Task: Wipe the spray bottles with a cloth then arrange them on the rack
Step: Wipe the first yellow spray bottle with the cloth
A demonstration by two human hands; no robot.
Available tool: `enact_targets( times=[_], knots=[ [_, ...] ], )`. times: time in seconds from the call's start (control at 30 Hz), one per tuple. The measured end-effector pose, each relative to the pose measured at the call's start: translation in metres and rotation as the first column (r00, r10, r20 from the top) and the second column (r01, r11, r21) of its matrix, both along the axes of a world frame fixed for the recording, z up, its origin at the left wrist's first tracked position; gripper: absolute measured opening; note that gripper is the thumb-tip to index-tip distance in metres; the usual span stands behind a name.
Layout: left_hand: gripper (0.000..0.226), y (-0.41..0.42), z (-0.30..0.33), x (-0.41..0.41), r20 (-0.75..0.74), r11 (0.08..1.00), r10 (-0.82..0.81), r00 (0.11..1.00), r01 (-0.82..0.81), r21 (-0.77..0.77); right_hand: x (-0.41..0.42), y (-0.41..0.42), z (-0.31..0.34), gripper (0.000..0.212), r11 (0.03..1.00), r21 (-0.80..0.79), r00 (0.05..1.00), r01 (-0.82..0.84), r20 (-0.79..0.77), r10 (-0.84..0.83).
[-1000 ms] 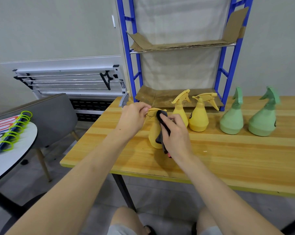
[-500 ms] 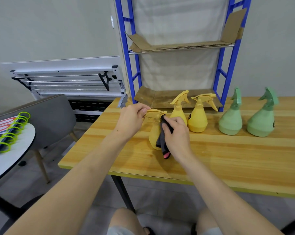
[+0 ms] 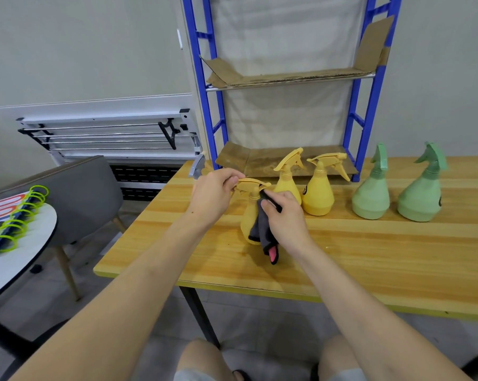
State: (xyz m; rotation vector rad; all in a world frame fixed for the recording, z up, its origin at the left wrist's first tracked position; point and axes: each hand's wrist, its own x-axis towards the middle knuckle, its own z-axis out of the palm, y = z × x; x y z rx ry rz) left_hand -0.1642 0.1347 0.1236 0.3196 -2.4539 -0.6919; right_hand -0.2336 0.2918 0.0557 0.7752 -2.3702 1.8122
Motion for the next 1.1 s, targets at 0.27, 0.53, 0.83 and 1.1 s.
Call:
enact_targets(
  times=[0.27, 0.53, 0.83, 1.1],
  knots=[
    [0.027, -0.017, -0.004, -0.009, -0.01, 0.998, -0.023, 1.0, 0.024, 0.066, 0.001, 0.009, -0.011, 0.037, 0.992, 0.105, 0.997, -0.069, 0.041, 0.065],
    [0.03, -0.009, -0.001, -0.011, 0.074, 0.999, -0.01, 0.997, 0.007, 0.04, 0.003, -0.003, -0.001, 0.03, 0.992, -0.038, 0.991, -0.119, 0.057, 0.121],
    [0.029, -0.009, -0.002, -0.005, 0.069, 0.994, -0.022, 0.997, 0.014, 0.111, 0.008, -0.006, -0.014, 0.034, 0.999, 0.009, 0.999, -0.039, 0.004, 0.039],
    [0.033, -0.013, -0.001, 0.015, -0.025, 0.954, -0.03, 0.999, 0.036, 0.296, 0.02, -0.017, -0.01, 0.036, 0.998, -0.015, 0.997, -0.058, -0.041, 0.058]
  ],
)
